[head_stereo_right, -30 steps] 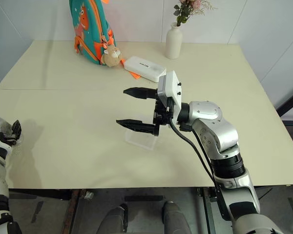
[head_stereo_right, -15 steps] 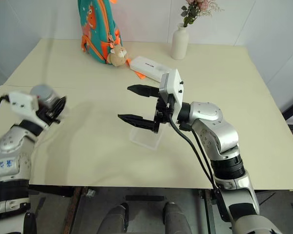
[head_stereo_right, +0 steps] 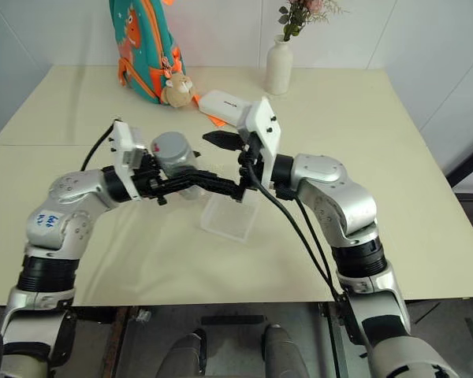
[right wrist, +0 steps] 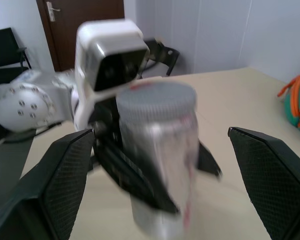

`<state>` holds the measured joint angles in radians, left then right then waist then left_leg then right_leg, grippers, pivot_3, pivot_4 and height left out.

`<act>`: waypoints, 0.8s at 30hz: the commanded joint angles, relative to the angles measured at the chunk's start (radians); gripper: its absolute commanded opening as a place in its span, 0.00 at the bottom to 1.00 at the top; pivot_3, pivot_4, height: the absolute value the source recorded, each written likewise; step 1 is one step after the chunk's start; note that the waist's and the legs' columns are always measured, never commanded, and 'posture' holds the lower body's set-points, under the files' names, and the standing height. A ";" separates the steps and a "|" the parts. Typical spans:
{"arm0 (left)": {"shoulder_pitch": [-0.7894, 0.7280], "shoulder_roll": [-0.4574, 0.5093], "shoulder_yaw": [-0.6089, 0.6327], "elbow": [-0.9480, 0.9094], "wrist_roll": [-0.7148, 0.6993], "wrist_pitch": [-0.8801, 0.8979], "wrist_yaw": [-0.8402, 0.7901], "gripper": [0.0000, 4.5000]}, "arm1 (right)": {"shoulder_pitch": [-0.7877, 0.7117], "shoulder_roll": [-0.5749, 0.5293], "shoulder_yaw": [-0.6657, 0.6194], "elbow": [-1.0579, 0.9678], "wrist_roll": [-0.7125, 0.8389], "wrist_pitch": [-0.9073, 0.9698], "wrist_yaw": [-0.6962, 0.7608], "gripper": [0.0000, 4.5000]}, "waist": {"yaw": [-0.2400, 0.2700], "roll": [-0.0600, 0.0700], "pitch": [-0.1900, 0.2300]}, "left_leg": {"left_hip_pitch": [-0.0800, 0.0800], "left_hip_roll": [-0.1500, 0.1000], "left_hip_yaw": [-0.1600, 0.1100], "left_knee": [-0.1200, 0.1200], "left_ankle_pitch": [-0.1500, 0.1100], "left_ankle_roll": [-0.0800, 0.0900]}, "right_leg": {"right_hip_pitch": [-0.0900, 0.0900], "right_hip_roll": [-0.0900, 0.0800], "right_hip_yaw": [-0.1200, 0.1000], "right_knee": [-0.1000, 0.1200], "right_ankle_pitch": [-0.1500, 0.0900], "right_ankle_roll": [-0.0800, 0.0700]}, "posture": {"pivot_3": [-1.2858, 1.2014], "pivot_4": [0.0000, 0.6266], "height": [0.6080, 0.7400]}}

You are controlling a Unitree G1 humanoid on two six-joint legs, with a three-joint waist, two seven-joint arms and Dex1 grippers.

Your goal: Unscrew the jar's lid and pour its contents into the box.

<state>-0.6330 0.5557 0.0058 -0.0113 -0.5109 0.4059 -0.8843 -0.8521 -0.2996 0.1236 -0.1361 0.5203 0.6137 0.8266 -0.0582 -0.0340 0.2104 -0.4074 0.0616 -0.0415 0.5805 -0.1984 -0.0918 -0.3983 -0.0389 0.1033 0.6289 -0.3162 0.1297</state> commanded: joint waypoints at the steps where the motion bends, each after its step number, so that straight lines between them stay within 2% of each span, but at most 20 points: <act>1: -0.013 -0.008 -0.003 0.002 0.018 -0.029 -0.023 0.44 | -0.025 0.024 -0.011 0.018 -0.007 -0.015 -0.028 1.00 | 0.001 0.000 0.000 | 0.000 0.000 0.000 0.000 0.000 0.000 | 0.000 0.000 0.000 0.000 0.000 0.000 | 0.52 0.24 1.00; 24: -0.034 -0.043 -0.018 0.052 0.074 -0.037 -0.070 0.44 | -0.022 0.080 0.044 0.057 -0.061 -0.069 0.002 1.00 | 0.002 0.000 0.000 | -0.001 0.000 0.000 0.001 0.000 0.000 | 0.000 0.000 0.000 0.001 0.000 0.000 | 0.52 0.24 1.00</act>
<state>-0.6490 0.5164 -0.0192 0.0543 -0.4398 0.3904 -0.9517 -0.8612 -0.2263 0.1631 -0.0686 0.4605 0.5668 0.8208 -0.0563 -0.0337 0.2106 -0.4081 0.0618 -0.0416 0.5813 -0.1984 -0.0917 -0.3987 -0.0386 0.1033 0.6295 -0.3163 0.1297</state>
